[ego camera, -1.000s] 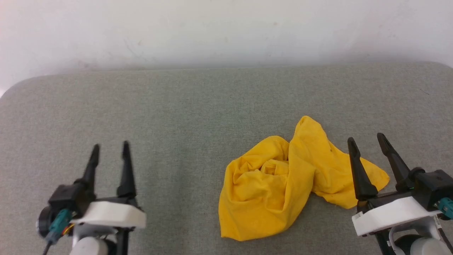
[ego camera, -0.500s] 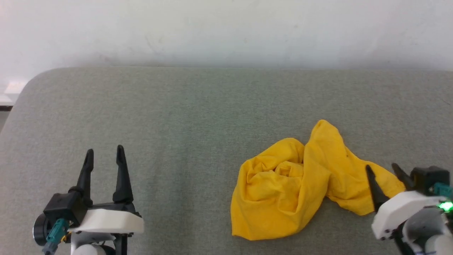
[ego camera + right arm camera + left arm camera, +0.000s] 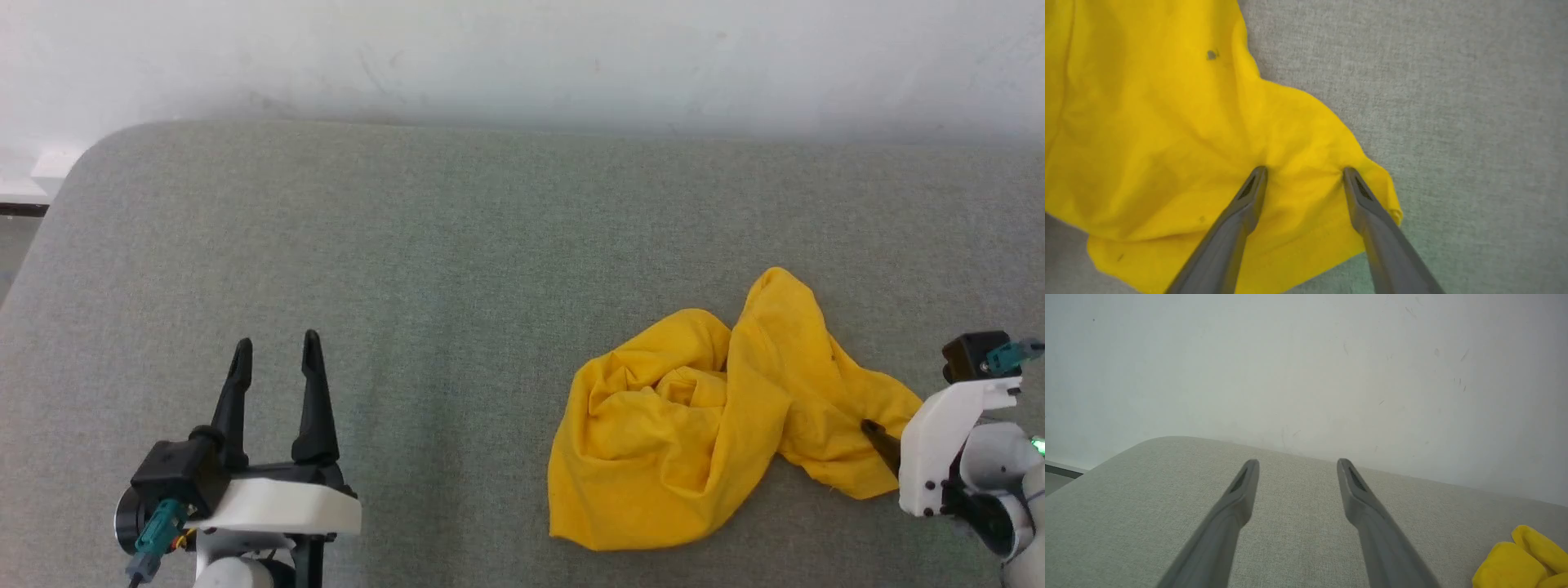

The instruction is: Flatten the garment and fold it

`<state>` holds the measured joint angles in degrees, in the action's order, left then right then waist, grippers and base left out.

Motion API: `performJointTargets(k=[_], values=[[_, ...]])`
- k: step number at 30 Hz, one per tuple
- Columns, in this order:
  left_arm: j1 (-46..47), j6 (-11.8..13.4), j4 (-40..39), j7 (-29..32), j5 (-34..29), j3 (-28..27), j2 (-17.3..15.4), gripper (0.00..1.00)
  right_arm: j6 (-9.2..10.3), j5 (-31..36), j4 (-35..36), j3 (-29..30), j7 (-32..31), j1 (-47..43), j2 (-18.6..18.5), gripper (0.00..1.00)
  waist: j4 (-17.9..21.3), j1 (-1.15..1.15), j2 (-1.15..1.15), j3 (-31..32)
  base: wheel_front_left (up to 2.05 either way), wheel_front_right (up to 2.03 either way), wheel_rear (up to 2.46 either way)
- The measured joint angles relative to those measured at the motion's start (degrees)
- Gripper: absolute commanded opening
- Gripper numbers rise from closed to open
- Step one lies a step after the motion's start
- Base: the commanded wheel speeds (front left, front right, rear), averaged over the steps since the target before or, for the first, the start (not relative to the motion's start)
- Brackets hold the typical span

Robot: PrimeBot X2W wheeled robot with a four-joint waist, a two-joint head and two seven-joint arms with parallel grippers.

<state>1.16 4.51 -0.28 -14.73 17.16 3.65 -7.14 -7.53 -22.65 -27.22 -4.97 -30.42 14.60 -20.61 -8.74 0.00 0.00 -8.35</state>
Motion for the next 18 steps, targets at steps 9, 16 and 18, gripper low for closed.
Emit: performJointTargets(k=[9,16,18], values=[[0.2,-2.0,1.4,0.0,-1.1,-2.0,1.5,1.0,0.0,-4.3,2.2,-5.1,3.1,2.4,-2.3,0.0,1.4,0.02,0.0,0.3,0.0,0.0,0.0],[-0.5,-3.5,3.1,0.0,-2.2,-2.0,1.9,1.0,-0.01,5.2,12.6,14.0,17.8,-3.2,-0.4,0.0,2.3,0.01,0.0,3.7,0.0,0.0,0.0],[-1.0,-4.0,3.6,0.0,-2.4,-2.0,1.9,1.0,-0.01,8.0,15.8,20.5,17.9,-7.7,2.4,0.0,2.6,0.01,0.0,4.5,0.0,0.0,0.0]])
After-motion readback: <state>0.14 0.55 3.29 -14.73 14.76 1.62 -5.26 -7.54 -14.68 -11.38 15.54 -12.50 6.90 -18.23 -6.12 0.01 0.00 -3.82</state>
